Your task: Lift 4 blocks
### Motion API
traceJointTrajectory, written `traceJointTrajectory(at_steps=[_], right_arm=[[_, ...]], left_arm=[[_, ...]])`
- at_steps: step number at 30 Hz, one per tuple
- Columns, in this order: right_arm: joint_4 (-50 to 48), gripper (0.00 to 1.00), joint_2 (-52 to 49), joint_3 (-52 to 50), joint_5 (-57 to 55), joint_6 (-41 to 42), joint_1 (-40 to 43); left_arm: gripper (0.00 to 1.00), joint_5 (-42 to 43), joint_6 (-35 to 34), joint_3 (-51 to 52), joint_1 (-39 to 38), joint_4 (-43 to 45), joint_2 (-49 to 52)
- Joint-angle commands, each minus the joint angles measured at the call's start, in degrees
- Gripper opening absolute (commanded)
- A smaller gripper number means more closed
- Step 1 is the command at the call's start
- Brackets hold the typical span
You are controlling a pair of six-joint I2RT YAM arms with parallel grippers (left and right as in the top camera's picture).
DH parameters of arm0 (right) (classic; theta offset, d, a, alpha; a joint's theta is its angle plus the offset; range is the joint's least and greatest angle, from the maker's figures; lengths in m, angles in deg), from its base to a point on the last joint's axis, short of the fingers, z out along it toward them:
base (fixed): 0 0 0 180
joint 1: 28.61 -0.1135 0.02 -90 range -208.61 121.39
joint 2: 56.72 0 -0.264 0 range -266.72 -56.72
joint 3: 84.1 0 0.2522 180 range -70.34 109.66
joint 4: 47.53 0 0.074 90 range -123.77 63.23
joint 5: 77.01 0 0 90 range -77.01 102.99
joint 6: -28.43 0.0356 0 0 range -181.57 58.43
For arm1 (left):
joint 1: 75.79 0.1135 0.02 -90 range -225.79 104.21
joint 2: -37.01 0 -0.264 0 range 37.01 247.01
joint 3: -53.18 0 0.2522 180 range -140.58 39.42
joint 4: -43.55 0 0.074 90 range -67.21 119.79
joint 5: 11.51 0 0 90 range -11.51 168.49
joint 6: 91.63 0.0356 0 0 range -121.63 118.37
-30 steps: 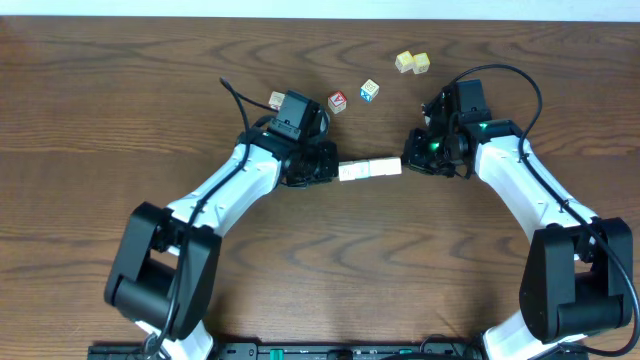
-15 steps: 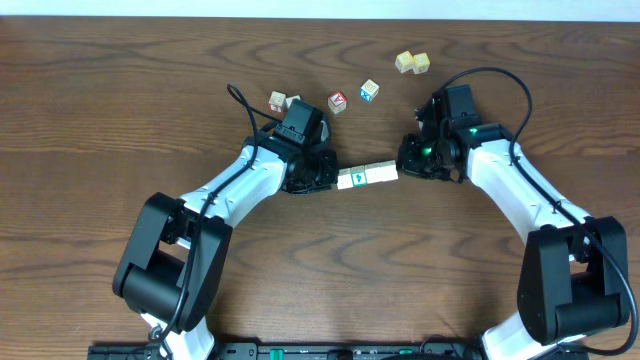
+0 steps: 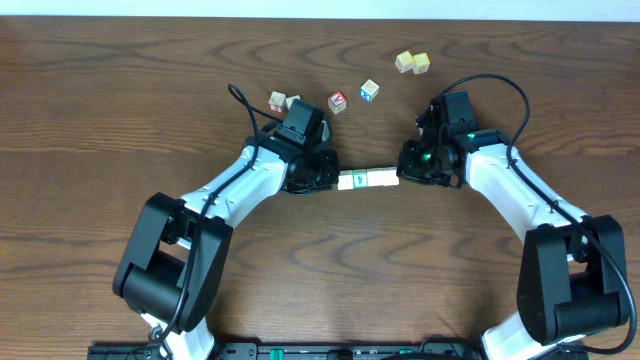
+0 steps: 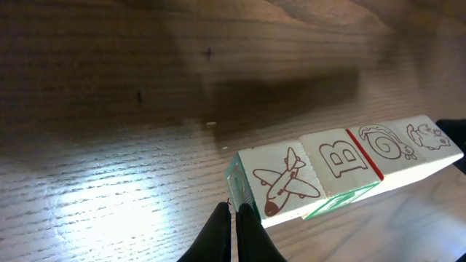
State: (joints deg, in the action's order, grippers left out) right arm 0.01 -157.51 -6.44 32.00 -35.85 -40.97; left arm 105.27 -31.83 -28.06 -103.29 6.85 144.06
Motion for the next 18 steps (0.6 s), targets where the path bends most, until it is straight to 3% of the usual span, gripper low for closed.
traceJointTrajectory(at_steps=[1, 18], right_arm=[[-0.17, 0.01, 0.35, -0.72, 11.26, 1.07, -3.61], [-4.46, 0.01, 0.35, -5.11, 11.39, 2.58, -3.61]], left_arm=[[0.07, 6.75, -0.13, -1.36, -3.87, 2.03, -0.02], [0.07, 4.37, -0.17, -1.36, -4.68, 1.97, 0.42]])
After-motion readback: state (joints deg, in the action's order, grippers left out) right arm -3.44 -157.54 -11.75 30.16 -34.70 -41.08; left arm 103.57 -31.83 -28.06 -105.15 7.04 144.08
